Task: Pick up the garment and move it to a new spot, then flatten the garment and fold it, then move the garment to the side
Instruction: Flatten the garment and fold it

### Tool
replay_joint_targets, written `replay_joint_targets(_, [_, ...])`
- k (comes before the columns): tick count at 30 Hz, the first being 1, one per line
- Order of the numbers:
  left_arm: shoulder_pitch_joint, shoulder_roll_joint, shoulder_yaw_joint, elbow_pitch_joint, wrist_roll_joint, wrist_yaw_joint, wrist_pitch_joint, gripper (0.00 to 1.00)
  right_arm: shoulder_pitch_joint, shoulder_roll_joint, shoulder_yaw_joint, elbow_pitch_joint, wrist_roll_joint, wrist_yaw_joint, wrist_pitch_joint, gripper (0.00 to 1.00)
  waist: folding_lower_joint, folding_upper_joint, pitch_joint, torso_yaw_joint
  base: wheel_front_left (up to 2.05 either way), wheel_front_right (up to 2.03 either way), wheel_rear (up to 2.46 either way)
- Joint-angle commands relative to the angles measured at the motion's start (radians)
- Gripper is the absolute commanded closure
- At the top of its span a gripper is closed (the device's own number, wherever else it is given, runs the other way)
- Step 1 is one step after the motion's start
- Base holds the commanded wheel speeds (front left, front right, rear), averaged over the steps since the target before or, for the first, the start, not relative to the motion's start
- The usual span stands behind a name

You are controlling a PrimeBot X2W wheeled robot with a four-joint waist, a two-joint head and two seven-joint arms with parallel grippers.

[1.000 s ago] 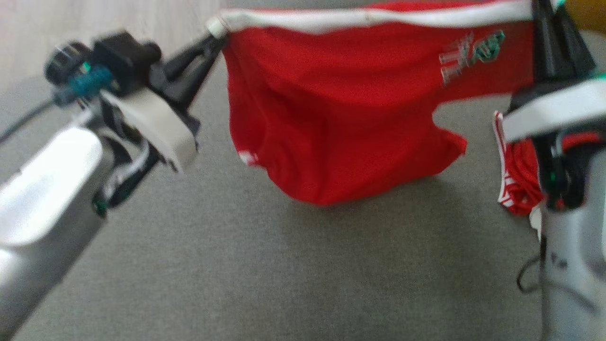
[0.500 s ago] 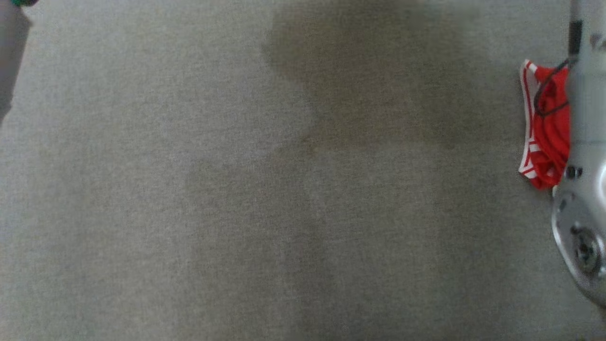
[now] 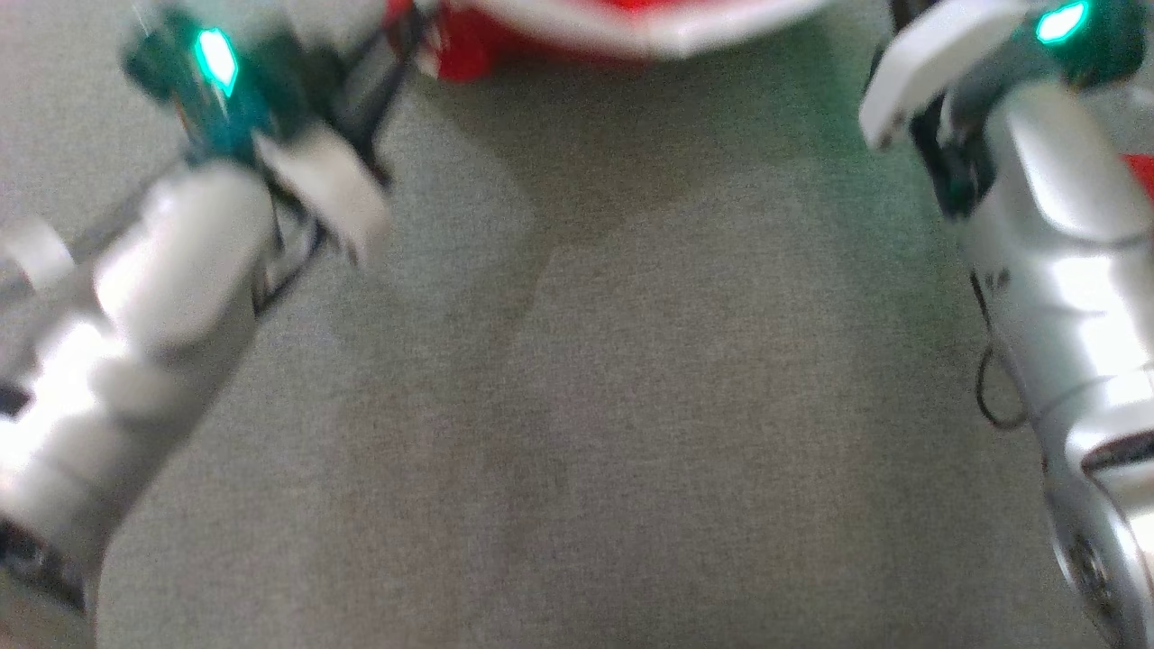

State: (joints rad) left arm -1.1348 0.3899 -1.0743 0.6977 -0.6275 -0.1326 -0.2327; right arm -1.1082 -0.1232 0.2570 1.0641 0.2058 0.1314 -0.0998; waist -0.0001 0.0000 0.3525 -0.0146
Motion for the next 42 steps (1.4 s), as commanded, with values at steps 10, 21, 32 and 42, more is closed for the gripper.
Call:
replay_joint_targets(10, [0.201,0.168,-0.098,-0.233,-0.08,0.003,-0.018,1.0,0.188,-0.217,0.351,-0.184,0.292,-0.001,0.268,1.0,0.0001,0.0,-0.14,-0.004,0.0,0.0,0.0])
replay_joint_targets(21, [0.375,0.221,-0.159,-0.437,-0.077,0.084,0.047,1.0,0.391,-0.441,0.463,-0.444,0.541,-0.001,0.516,1.0,0.0001,0.0,-0.271,-0.002,0.0,0.0,0.0])
replay_joint_targets(32, [0.476,0.263,-0.163,-0.667,-0.123,0.177,0.139,1.0,0.541,-0.532,0.341,-0.659,0.598,-0.001,0.59,1.0,0.0001,0.0,-0.291,0.019,0.0,0.0,0.0])
replay_joint_targets(42, [0.405,0.216,-0.069,-0.624,-0.174,0.255,0.149,1.0,0.457,-0.419,0.146,-0.686,0.432,-0.001,0.542,1.0,0.0001,0.0,-0.15,0.079,0.0,0.0,0.0])
